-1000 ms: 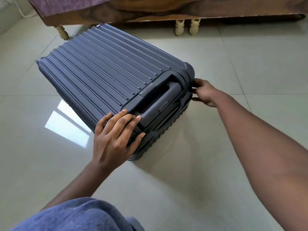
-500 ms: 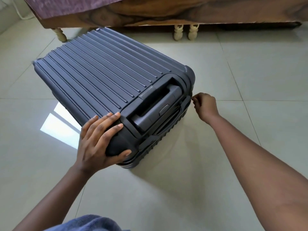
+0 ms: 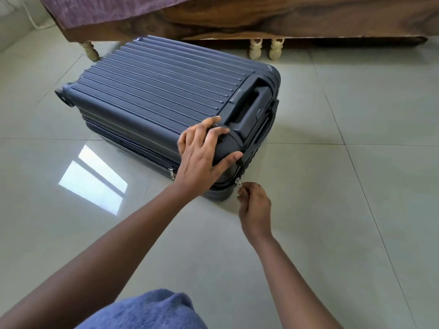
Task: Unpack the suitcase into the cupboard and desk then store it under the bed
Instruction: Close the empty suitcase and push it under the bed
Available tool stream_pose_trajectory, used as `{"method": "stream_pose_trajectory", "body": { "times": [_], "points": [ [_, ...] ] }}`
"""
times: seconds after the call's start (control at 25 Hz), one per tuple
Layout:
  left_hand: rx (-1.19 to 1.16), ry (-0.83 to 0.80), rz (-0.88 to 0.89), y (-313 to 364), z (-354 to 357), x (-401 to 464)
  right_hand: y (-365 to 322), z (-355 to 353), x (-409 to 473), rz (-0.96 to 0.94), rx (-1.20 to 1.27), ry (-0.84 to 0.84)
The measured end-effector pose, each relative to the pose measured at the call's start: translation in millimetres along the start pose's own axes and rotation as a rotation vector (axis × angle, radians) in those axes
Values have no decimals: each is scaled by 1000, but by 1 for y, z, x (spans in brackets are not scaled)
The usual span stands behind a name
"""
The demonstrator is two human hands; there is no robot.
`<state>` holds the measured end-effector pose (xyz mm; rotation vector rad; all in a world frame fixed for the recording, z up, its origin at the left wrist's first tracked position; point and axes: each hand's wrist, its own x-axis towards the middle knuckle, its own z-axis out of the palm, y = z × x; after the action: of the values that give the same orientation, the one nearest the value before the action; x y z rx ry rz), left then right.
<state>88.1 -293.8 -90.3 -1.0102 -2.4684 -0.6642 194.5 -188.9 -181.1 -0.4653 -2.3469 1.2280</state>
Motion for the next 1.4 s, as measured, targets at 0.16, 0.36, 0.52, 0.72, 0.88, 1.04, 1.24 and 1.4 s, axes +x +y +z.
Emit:
{"method": "stream_pose_trajectory", "body": {
  "times": [0.16, 0.36, 0.52, 0.72, 0.88, 1.04, 1.24, 1.4],
  "points": [
    [103, -251, 258, -56, -35, -6, 4, -5, 1, 27, -12, -51],
    [154, -191, 404, -80, -45, 13, -4, 4, -24, -59, -22, 151],
    [66, -102, 384, -50, -27, 15, 0, -1, -30, 15, 40, 303],
    [-4, 13, 338, -27, -1, 23, 43, -63, 12, -24, -99, 201],
    [-170, 255, 230, 19, 24, 54, 39, -54, 0, 6, -47, 300],
    [-249, 268, 35, 31, 17, 124, 17, -6, -36, -10, 37, 197],
    [-173, 128, 162, 12, 0, 56, 17, -6, -21, 10, 93, 306],
    [63, -104, 356, -31, -7, 39, 22, -15, 3, 14, 171, 286]
  ]
}}
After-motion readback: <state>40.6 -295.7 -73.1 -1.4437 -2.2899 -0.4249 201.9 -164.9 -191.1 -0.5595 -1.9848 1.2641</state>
